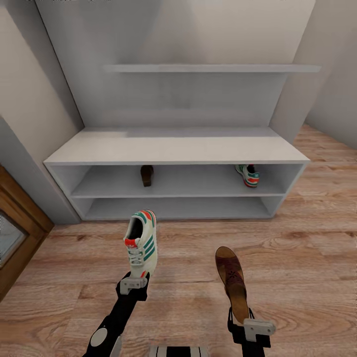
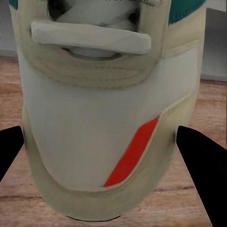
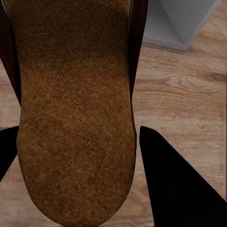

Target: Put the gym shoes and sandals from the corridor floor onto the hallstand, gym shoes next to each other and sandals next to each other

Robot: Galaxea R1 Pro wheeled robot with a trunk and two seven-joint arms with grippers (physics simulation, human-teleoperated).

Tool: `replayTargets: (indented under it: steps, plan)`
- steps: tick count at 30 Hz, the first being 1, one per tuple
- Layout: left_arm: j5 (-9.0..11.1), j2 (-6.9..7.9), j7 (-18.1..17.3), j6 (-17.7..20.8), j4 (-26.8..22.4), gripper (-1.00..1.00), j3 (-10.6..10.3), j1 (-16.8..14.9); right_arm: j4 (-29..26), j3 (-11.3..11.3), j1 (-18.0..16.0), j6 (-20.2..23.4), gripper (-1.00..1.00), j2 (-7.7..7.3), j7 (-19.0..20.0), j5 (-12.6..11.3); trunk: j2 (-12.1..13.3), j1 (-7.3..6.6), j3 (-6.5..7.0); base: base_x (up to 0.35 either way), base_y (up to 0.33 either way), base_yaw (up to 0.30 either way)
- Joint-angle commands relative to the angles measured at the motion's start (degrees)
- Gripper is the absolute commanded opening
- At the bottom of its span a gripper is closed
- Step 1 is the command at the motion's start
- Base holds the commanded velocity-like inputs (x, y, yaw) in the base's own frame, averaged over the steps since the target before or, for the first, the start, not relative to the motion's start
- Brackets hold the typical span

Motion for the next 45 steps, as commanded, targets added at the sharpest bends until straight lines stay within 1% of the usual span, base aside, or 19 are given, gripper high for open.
replayTargets:
  steps: [1, 10, 21, 27, 30, 31, 32, 35, 37, 38, 44, 45]
  plan:
    - [0.0, 0.0, 0.0, 0.01, 0.0, -1.0, 0.03, 0.0, 0.0, 0.0, 0.0, -0.09, -1.0, 0.0, 0.06, -0.14, 0.0, 0.0, 0.0, -0.237, 0.0, 0.0]
    - [0.0, 0.0, 0.0, 0.02, 0.0, -1.0, 0.13, 0.0, 0.0, 0.0, 0.0, -0.09, -1.0, 0.0, 0.06, -0.14, 0.0, 0.0, 0.0, -0.191, 0.0, 0.0]
    - [0.05, 0.0, 0.01, 0.03, 0.0, -1.0, 0.15, 0.0, 0.03, 0.03, -0.03, -0.09, -1.0, 0.0, 0.06, -0.12, 0.0, 0.0, 0.0, -0.034, 0.0, 0.0]
    - [0.04, 0.0, 0.0, 0.03, 0.0, -1.0, 0.16, 0.0, 0.24, 0.02, -1.06, 0.33, -1.0, 0.22, 0.37, -0.09, 0.0, 0.0, 0.0, -0.006, 0.0, 0.0]
    - [0.06, 0.0, -0.02, 0.03, 0.0, -1.0, 0.16, 0.0, -0.17, 0.03, -3.13, 1.49, -1.0, 1.23, 0.41, -0.07, 0.0, 0.0, 0.0, -0.003, 0.0, 0.0]
    - [0.06, 0.0, -0.02, 0.03, 0.0, -1.0, 0.16, 0.0, -0.17, 0.03, -3.13, 1.49, -1.0, 1.23, 0.41, -0.07, 0.0, 0.0, 0.0, -0.002, 0.0, 0.0]
    - [0.06, 0.0, -0.03, 0.03, 0.0, -1.0, 0.16, 0.0, -0.35, 0.02, -4.19, 2.46, -1.0, 1.79, 0.41, -0.03, 0.0, 0.0, 0.0, -0.002, 0.0, 0.0]
    - [0.08, 0.0, -0.04, 0.03, 0.0, -1.0, 0.15, 0.0, -1.07, 0.01, -8.23, 7.4, -1.0, 3.32, 0.48, 0.0, 0.0, 0.0, 0.0, -0.001, 0.0, 0.0]
    - [0.08, 0.0, -0.05, 0.03, 0.0, -1.0, 0.12, 0.0, -1.88, 0.06, -11.58, 11.4, -1.0, 3.99, 0.55, -0.07, 0.0, 0.0, 0.0, 0.0, 0.0, 0.0]
    - [0.08, 0.0, -0.05, 0.03, 0.0, -1.0, 0.12, 0.0, -1.88, 0.06, -11.58, 11.4, -1.0, 3.99, 0.55, -0.07, 0.0, 0.0, 0.0, 0.0, 0.0, 0.0]
    - [0.07, -0.02, -0.05, 0.03, 0.0, -1.0, 0.08, 0.0, -4.79, 0.2, -21.71, 22.95, -1.0, 6.69, 0.6, -0.23, 0.0, 0.0, 0.0, 0.0, 0.0, 0.0]
    - [0.07, -0.02, -0.05, 0.03, 0.0, -1.0, 0.08, 0.0, -4.79, 0.2, -21.71, 22.95, -1.0, 6.69, 0.6, -0.23, 0.0, 0.0, 0.0, 0.0, 0.0, 0.0]
